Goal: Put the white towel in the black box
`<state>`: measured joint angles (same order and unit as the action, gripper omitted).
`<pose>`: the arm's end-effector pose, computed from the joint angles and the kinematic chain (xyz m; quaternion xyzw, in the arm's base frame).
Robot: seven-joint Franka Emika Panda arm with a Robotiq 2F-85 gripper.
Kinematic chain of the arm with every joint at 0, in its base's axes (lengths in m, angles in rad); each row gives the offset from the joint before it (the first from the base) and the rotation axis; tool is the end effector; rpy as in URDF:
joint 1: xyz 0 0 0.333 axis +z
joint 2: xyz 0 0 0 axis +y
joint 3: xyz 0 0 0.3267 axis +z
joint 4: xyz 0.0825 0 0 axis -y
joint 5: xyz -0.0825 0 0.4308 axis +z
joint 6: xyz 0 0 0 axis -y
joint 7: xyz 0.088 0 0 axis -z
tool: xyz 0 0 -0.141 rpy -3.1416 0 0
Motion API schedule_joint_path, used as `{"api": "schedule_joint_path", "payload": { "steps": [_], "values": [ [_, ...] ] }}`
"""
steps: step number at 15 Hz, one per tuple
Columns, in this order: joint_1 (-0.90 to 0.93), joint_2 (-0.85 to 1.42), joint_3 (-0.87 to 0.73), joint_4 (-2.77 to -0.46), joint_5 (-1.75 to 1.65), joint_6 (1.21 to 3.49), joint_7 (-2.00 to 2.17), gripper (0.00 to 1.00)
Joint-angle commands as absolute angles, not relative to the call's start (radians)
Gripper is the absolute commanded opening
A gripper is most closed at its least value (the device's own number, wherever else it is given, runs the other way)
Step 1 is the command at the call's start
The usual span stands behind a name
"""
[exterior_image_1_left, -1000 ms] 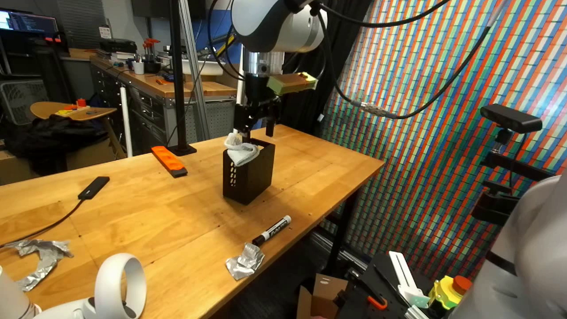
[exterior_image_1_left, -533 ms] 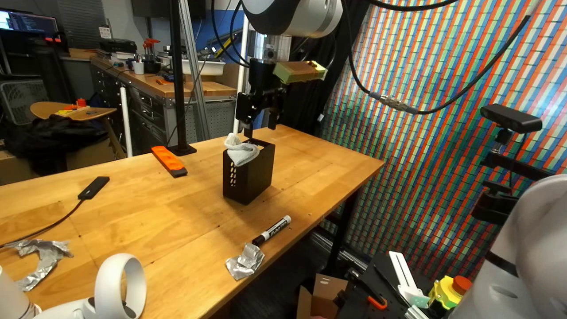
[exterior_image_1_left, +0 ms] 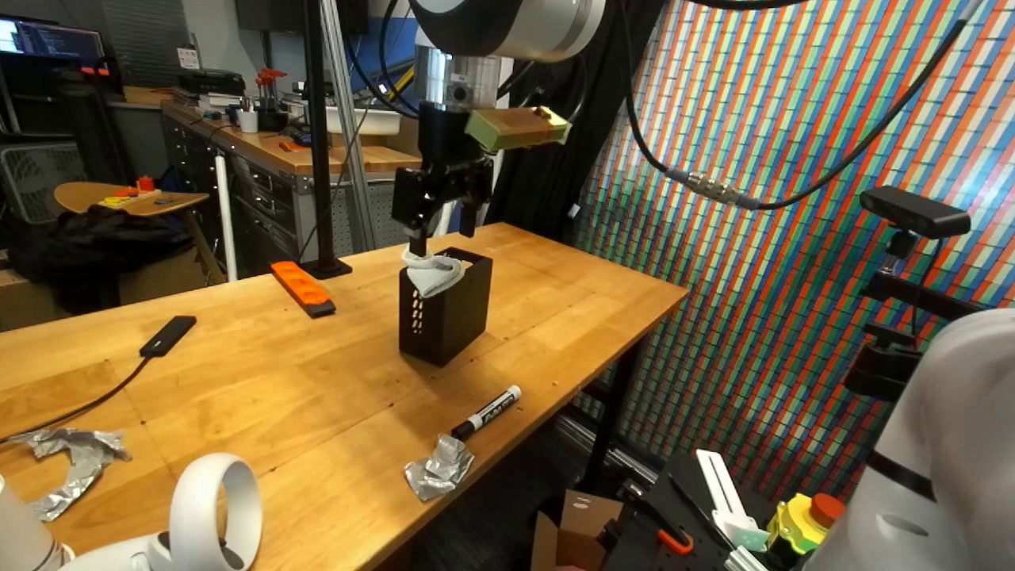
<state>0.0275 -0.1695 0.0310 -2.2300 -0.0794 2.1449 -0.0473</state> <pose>0.5442 0.0264 0.4062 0.9958 0.0728 0.0423 0.0366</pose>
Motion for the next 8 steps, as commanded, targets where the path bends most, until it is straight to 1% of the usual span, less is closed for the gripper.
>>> {"api": "schedule_joint_path", "payload": {
  "steps": [1,8],
  "values": [
    [0.041,-0.18,0.044,-2.235,-0.07,2.171,-0.032,1.0],
    [0.046,-0.12,0.046,-2.244,-0.075,2.242,-0.05,1.0]
  ]
}}
